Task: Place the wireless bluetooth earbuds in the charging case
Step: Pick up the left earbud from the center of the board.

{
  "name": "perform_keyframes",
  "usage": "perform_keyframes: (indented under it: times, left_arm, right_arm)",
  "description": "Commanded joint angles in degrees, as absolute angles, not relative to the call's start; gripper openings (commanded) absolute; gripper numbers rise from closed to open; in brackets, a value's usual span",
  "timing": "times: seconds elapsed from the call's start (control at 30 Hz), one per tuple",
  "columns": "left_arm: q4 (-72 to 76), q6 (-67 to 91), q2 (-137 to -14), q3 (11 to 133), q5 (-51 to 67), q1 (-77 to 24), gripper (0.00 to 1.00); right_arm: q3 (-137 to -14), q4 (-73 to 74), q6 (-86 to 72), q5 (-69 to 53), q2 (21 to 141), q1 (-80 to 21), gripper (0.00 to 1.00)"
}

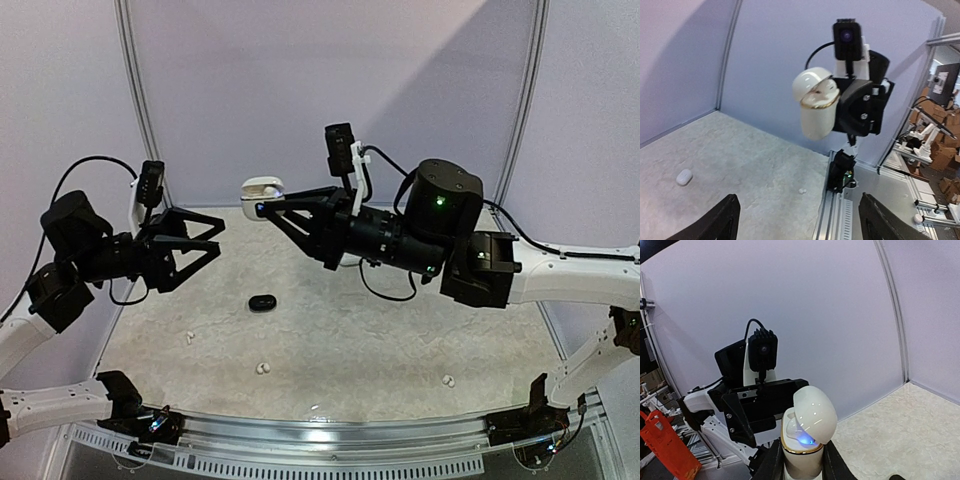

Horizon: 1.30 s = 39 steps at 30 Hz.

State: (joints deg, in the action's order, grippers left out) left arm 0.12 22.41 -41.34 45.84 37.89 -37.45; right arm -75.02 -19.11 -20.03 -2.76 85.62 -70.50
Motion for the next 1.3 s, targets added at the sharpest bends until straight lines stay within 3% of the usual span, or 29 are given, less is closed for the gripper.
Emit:
perform_keyframes:
  times: [0.0,0.2,0.37,0.57,0.73,1.27]
  left_arm:
    - [-20.5,19.4,-40.6,48.7,25.9,-33.7,0.81]
    - [-50.8,21.1,-53.5,54.1,-12.5,-28.4,0.72]
    - [-52.8,20.4,-66.0,54.2,-10.8,-24.1,0.69]
    - [-54.5,17.0,-77.5,55.6,-14.8,-17.8,0.74]
    - [-52.8,19.9,-82.8,53.5,-9.6,-16.7,0.72]
    - [-44.5,22.7,-92.2,48.2,-2.3,-15.8,0.52]
  right_arm:
    - [-70.5,-17.1,-18.9,5.0,81.3,-69.7,0.0]
    - [-65.3,-16.8,-18.9,8.7,76.7,-69.7,0.0]
    - [-64.0,-15.0,-19.5,8.1,75.1,-69.7,0.0]
    - [-61.9,-15.1,-21.2,8.0,73.9,-69.7,0.0]
    - [-60.9,-15.3,-22.2,8.3,73.7,-69.7,0.0]
    - [-62.1,-13.0,-22.7,8.6,74.2,-69.7,0.0]
